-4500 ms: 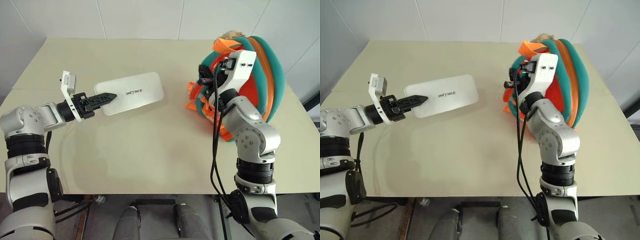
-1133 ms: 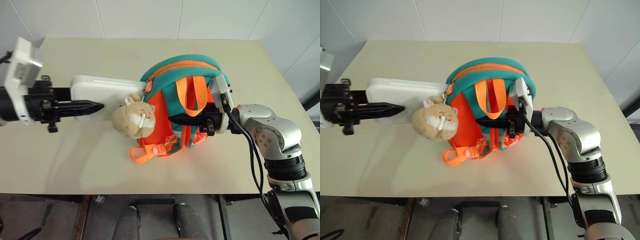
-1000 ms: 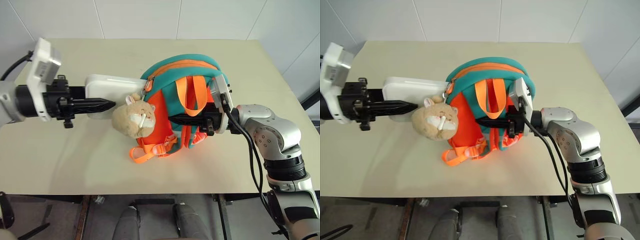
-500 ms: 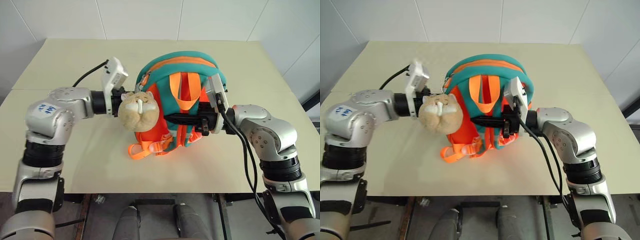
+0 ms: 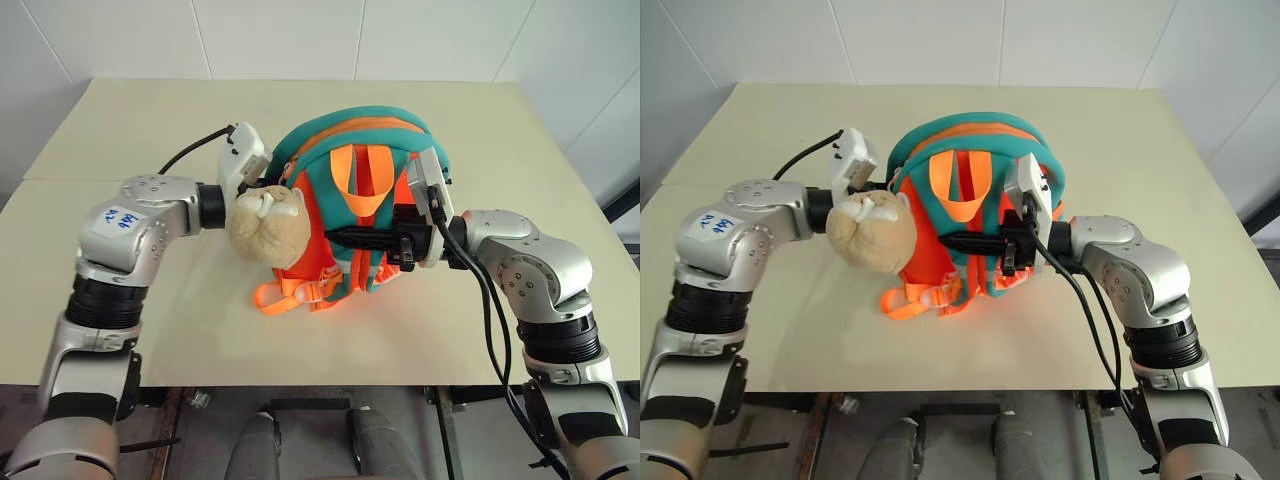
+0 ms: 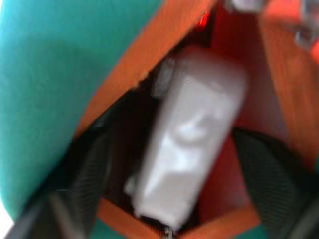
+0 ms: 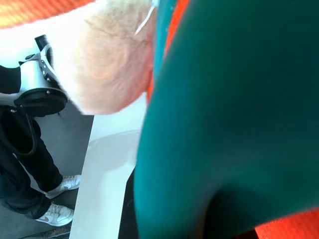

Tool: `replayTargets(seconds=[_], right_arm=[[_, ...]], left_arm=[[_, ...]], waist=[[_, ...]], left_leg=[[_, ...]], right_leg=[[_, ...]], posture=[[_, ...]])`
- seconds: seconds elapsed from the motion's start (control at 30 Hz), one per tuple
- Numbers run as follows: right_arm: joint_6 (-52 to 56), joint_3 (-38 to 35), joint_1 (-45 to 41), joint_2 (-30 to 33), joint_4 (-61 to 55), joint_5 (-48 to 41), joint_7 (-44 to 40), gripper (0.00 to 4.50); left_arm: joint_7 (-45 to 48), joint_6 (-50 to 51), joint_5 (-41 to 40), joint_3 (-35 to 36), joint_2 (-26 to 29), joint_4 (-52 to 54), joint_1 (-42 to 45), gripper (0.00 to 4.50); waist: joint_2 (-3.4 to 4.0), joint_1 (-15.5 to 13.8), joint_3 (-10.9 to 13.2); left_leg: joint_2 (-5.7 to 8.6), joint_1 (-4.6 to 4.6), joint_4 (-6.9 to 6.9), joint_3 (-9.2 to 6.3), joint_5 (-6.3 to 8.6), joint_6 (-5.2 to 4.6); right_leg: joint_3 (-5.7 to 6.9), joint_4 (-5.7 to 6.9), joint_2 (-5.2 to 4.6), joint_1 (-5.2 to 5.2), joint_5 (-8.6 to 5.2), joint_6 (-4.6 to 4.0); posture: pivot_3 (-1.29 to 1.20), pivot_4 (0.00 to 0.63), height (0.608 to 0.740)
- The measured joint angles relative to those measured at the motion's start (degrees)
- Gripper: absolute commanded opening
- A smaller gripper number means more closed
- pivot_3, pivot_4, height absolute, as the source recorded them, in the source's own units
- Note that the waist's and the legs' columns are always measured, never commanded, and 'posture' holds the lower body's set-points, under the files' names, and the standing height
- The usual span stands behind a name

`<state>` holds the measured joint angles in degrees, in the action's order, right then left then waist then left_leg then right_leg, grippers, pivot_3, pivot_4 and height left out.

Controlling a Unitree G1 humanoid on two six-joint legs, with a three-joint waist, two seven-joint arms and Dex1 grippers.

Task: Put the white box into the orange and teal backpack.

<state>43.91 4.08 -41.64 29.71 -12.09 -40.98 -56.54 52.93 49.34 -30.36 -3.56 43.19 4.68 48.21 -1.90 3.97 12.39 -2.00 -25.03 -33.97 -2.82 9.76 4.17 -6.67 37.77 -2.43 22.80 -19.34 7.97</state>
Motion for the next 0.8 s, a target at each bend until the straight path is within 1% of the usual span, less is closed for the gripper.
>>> replayTargets(seconds=[0.1, 0.23, 0.3, 0.37, 0.43, 0.5, 0.57, 0.67, 0.73, 0.8], right_arm=[[0.1, 0.0, 0.0, 0.0, -0.2, 0.0, 0.0, 0.0], [0.4, 0.0, -0.2, -0.1, -0.4, -0.1, 0.0, 0.0], [0.5, 0.0, -0.2, 0.0, -0.6, -0.1, 0.0, 0.0], [0.7, 0.0, -0.2, 0.2, -0.6, 0.0, -0.1, 0.0], [1.0, 0.0, -0.2, 0.2, -0.6, 0.0, -0.2, 0.0], [1.0, 0.0, -0.2, 0.2, -0.5, 0.0, -0.2, 0.0], [1.0, 0.0, -0.2, 0.2, -0.3, 0.1, -0.4, 0.0], [1.0, 0.0, -0.3, 0.3, 0.4, 0.3, -0.8, 0.0], [0.9, 0.0, -0.4, 0.3, 0.6, 0.4, -1.1, 0.0], [0.9, 0.0, -0.4, 0.3, 0.7, 0.4, -1.4, 0.0]], left_arm=[[3.6, 0.8, -1.3, 3.9, 6.4, 1.7, -2.7, 4.48], [6.9, 2.1, -3.8, 8.1, 11.2, 3.0, -7.9, 4.48], [8.5, 2.8, -5.8, 12.3, 13.9, 5.0, -11.8, 4.48], [8.5, 4.4, -8.4, 17.7, 15.2, 8.0, -15.1, 4.48], [7.7, 7.4, -12.9, 22.8, 15.3, 12.7, -17.4, 4.48], [6.0, 9.7, -16.6, 25.1, 15.1, 15.9, -17.6, 4.48], [2.9, 11.5, -19.8, 26.7, 13.4, 18.8, -17.7, 4.48], [-2.5, 12.6, -23.5, 27.0, 9.2, 22.2, -17.6, 4.48], [-6.0, 13.3, -24.9, 26.3, 7.6, 22.9, -17.5, 4.48], [-8.9, 13.3, -25.0, 24.4, 6.2, 23.7, -17.0, 4.1]], waist=[[0.0, 0.5, 0.0], [-0.01, 0.4, 0.0], [-0.02, 0.6, 0.0], [-0.02, 0.6, 0.0], [-0.02, 0.6, 0.0], [-0.02, 0.2, 0.0], [-0.02, 0.1, 0.0], [-0.02, -0.2, 0.0], [-0.02, -0.3, 0.0], [-0.02, -0.4, 0.0]], left_leg=[[0.0, 0.02, 0.06, -0.01, 0.0, 0.0], [0.0, -0.04, 0.04, -0.01, 0.01, -0.01], [0.0, -0.04, 0.08, -0.01, 0.02, -0.02], [0.0, -0.03, 0.14, 0.0, 0.03, -0.03], [-0.01, -0.04, 0.16, -0.01, 0.03, -0.04], [0.0, -0.04, 0.14, -0.02, 0.03, -0.04], [0.01, 0.01, 0.1, -0.02, 0.03, -0.04], [0.0, 0.02, 0.04, -0.02, 0.03, -0.04], [0.0, 0.04, 0.02, -0.02, 0.03, -0.04], [0.0, 0.05, 0.02, -0.01, 0.03, -0.04]], right_leg=[[0.03, -0.03, -0.01, 0.0, -0.03, -0.04], [0.04, -0.08, -0.03, 0.0, -0.03, -0.05], [0.05, -0.14, -0.04, 0.0, -0.04, -0.06], [0.07, -0.18, -0.08, 0.0, -0.06, -0.09], [0.08, -0.22, -0.08, 0.0, -0.06, -0.09], [0.1, -0.22, -0.08, -0.01, -0.06, -0.09], [0.09, -0.22, -0.1, -0.08, -0.05, -0.08], [0.09, -0.22, -0.08, -0.11, -0.03, -0.07], [0.07, -0.21, -0.07, -0.12, -0.02, -0.06], [0.07, -0.21, -0.07, -0.12, -0.02, -0.06]], posture=[[0.0, 0.15, 0.74], [0.0, 0.15, 0.74], [0.0, 0.15, 0.74], [0.0, 0.15, 0.74], [0.0, 0.15, 0.74], [0.0, 0.15, 0.74], [0.0, 0.15, 0.74], [0.0, 0.15, 0.74], [0.0, 0.15, 0.74], [0.0, 0.15, 0.74]])
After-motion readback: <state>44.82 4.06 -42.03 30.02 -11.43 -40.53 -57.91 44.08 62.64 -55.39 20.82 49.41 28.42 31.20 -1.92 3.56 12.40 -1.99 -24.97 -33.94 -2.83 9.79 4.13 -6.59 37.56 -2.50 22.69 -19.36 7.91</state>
